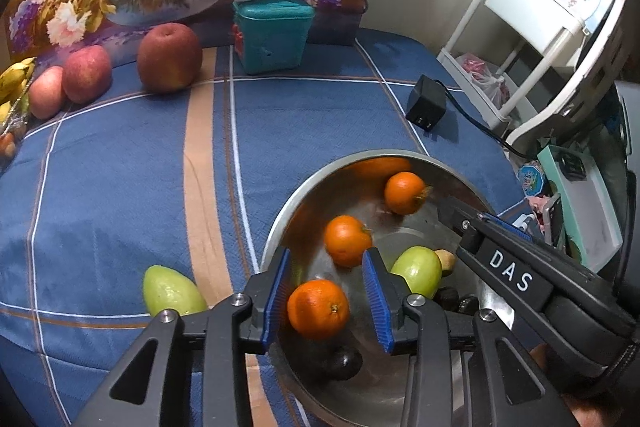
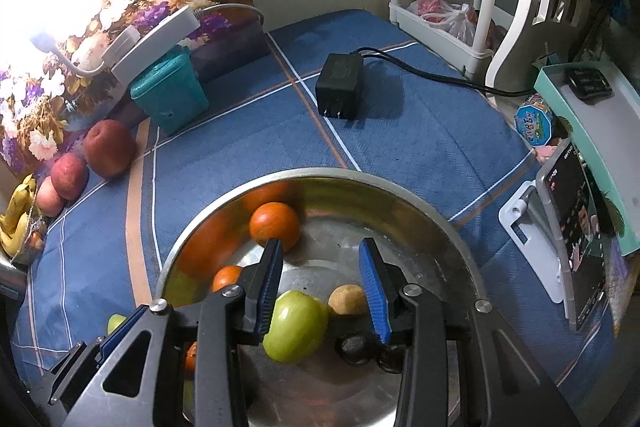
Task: Organize fruits
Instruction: 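Open the right tool to drop its tangerine while the left tool releases its tangerine into the basin, then move both open tools back from the basin toward the green pear and small potato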
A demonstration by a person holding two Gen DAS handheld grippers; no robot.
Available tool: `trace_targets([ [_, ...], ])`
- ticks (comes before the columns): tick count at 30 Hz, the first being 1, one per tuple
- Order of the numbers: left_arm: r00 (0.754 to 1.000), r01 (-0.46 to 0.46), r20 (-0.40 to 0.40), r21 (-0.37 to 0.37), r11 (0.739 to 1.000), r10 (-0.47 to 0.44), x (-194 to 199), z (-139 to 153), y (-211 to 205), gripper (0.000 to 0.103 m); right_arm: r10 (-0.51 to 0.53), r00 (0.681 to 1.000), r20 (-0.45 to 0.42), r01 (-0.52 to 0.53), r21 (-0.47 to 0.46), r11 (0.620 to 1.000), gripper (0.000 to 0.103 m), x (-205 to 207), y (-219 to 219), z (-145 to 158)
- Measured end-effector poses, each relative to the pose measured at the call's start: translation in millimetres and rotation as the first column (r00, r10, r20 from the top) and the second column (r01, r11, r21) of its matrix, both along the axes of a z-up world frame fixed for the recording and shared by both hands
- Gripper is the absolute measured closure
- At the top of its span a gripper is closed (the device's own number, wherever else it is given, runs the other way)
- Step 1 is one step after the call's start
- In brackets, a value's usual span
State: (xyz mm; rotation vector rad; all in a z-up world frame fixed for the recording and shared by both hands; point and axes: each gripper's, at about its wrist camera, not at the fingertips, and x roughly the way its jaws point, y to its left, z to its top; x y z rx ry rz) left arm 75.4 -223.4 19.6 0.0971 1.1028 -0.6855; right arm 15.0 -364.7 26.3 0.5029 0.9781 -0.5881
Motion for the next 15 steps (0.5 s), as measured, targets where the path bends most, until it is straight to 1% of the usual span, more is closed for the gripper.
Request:
trace_targets([
  [8,0.996,-0.084,-0.008,0.018,0.996,0.084,13.9,0.2,19.4,0.062,0.001,1.0,-0.018,-0.001,0.01,1.0,0.062,0.3,1.1,-3.6],
  [15,0.978,-0.208,-0.011,0.077,0.975,0.209,28.9,-4.5,49.6,0.062,0.017,0.999,-0.034,-0.016,0.012,1.0,0.063,2.2,5.8,-5.2],
])
